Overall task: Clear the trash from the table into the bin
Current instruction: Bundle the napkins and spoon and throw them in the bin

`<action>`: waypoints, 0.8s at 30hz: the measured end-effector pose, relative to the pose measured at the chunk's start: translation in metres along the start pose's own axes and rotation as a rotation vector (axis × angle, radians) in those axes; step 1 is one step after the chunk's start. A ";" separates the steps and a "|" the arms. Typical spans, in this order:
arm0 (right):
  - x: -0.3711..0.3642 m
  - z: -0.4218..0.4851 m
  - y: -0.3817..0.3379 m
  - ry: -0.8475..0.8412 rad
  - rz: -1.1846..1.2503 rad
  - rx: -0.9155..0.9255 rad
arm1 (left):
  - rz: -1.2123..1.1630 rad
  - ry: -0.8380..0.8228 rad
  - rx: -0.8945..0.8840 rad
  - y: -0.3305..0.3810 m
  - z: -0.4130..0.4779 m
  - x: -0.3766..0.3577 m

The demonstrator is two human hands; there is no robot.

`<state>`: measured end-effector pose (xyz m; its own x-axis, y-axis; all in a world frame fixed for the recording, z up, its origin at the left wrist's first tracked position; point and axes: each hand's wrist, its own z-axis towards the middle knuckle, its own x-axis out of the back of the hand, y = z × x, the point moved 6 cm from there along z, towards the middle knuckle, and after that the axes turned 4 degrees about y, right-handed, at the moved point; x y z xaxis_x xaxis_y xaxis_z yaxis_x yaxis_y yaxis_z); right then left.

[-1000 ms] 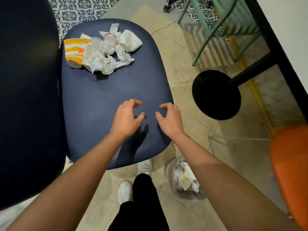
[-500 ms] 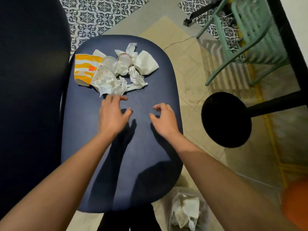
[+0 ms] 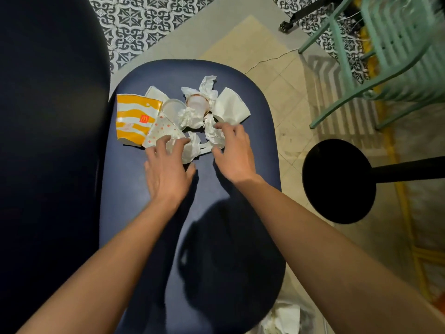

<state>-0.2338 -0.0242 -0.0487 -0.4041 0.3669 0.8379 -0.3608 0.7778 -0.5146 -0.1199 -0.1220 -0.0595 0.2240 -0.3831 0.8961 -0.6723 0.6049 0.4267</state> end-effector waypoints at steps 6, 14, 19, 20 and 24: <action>-0.024 0.035 -0.007 -0.092 -0.186 0.042 | -0.021 -0.072 -0.087 0.005 0.020 -0.019; -0.042 0.041 0.006 -0.143 -0.104 -0.075 | 0.050 -0.108 -0.182 0.008 0.037 -0.032; -0.050 0.043 0.011 -0.163 -0.181 -0.020 | 0.048 -0.159 -0.166 0.007 0.037 -0.037; -0.052 0.042 0.012 -0.153 -0.202 0.005 | 0.053 -0.165 -0.170 0.007 0.037 -0.038; -0.051 0.041 0.014 -0.070 -0.285 0.095 | 0.062 -0.190 -0.154 0.005 0.036 -0.041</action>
<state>-0.2525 -0.0525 -0.1063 -0.3310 0.1024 0.9381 -0.5438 0.7918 -0.2783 -0.1574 -0.1281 -0.0988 0.0393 -0.4576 0.8883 -0.5616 0.7252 0.3984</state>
